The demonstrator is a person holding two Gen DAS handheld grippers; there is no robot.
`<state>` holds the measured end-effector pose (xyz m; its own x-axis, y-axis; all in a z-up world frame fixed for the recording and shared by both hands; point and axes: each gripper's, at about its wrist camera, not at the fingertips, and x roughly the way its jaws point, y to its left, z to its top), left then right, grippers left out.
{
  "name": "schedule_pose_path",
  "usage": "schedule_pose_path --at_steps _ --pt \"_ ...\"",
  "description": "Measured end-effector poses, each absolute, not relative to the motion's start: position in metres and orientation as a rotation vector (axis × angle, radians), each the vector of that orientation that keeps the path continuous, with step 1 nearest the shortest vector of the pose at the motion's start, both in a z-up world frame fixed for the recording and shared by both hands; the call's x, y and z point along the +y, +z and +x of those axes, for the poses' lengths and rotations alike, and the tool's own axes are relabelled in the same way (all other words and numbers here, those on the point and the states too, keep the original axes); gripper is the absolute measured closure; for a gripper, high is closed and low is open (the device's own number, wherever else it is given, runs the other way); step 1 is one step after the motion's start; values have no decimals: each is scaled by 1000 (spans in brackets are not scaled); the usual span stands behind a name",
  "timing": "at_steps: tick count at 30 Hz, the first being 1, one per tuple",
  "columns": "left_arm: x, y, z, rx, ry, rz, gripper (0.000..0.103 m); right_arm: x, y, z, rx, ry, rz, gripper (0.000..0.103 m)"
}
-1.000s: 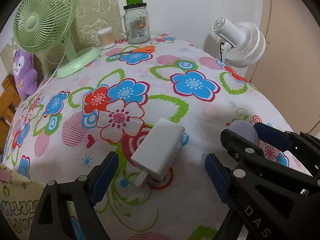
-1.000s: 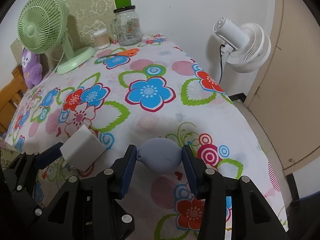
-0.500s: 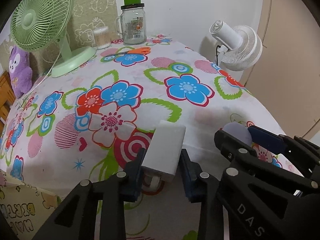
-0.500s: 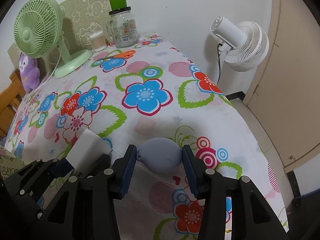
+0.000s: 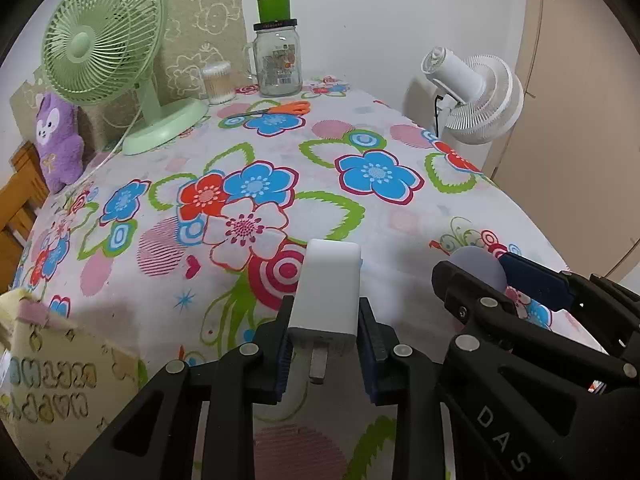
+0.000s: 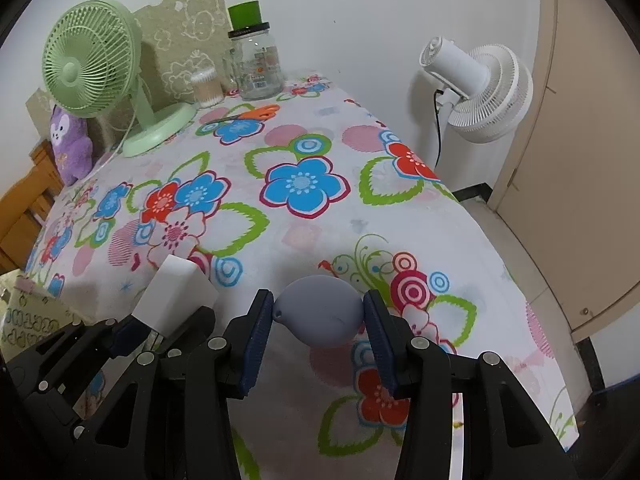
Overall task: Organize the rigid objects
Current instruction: 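Carry the white cube charger and grey oval object over the fabric box with both grippers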
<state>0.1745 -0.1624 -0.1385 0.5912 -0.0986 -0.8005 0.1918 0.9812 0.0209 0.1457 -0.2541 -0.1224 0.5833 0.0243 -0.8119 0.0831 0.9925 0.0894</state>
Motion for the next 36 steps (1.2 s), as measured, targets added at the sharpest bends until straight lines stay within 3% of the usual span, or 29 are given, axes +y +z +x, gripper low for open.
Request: schedule_pose_path --at_steps 36 --pt "-131 -96 102 867 -136 61 78 -222 -72 77 853 11 100 53"
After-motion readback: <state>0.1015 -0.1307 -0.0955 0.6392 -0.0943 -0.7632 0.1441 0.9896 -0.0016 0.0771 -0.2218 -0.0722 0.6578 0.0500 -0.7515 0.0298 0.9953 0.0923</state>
